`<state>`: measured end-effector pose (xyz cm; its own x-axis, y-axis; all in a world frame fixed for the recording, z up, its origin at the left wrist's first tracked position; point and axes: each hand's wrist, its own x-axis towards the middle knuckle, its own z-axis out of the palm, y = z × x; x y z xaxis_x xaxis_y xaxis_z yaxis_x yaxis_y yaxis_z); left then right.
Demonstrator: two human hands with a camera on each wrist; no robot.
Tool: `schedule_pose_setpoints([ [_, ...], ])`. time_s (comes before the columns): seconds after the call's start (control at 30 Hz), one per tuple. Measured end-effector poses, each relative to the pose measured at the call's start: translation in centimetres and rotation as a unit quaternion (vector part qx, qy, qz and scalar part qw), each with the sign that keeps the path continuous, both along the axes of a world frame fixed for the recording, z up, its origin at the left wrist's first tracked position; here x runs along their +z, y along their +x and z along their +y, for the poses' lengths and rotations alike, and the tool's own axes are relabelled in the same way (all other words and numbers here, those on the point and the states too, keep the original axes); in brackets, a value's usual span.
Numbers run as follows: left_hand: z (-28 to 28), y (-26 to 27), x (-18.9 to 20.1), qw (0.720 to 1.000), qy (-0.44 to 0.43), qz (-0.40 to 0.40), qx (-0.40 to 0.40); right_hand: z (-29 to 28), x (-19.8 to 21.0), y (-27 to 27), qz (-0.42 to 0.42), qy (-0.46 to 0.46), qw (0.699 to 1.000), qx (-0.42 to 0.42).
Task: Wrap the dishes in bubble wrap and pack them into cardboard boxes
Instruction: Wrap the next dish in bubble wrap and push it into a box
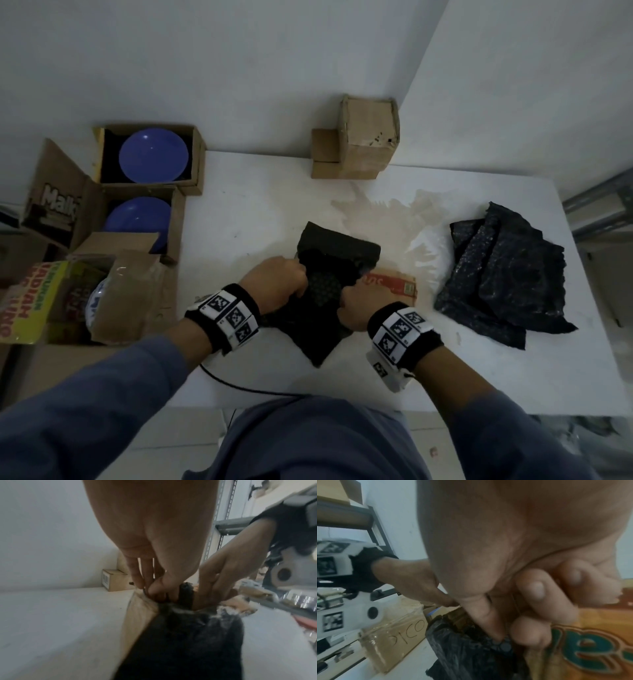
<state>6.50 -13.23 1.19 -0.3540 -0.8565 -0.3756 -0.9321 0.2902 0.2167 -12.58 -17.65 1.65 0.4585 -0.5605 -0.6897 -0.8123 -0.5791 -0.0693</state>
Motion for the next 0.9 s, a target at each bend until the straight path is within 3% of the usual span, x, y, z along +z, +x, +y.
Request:
schedule_pose_setpoints([
  [0.07, 0.4, -1.0, 0.0, 1.0, -0.008, 0.028, 0.011, 0.6, 0.0, 0.3, -0.029, -0.015, 0.999, -0.021],
  [0.2, 0.9, -3.3, -1.4, 0.986, 0.006, 0.125, 0.11, 0.6, -0.6, 1.1, -0.129, -0.032, 0.986, -0.099],
  [0.43, -0.1, -4.3, -4.1, 0.976, 0.036, 0.136, 0.165, -0.2, -1.9, 2.4, -0.138, 0.037, 0.972, -0.184],
  [0.63, 1.1, -6.4, -3.8, 0.965, 0.09, 0.079, 0.231, -0.5, -2.0, 1.9, -0.13, 0.056, 0.977, -0.158],
  [0.73, 0.5, -6.2, -3.1, 0.975, 0.038, 0.034, 0.215, -0.8, -2.0, 2.1, -0.121, 0.054, 0.98, -0.148],
  [0.9, -0.5, -5.6, -3.7, 0.977, 0.083, 0.074, 0.18, -0.9, -2.2, 3.4, -0.084, 0.051, 0.987, -0.13],
])
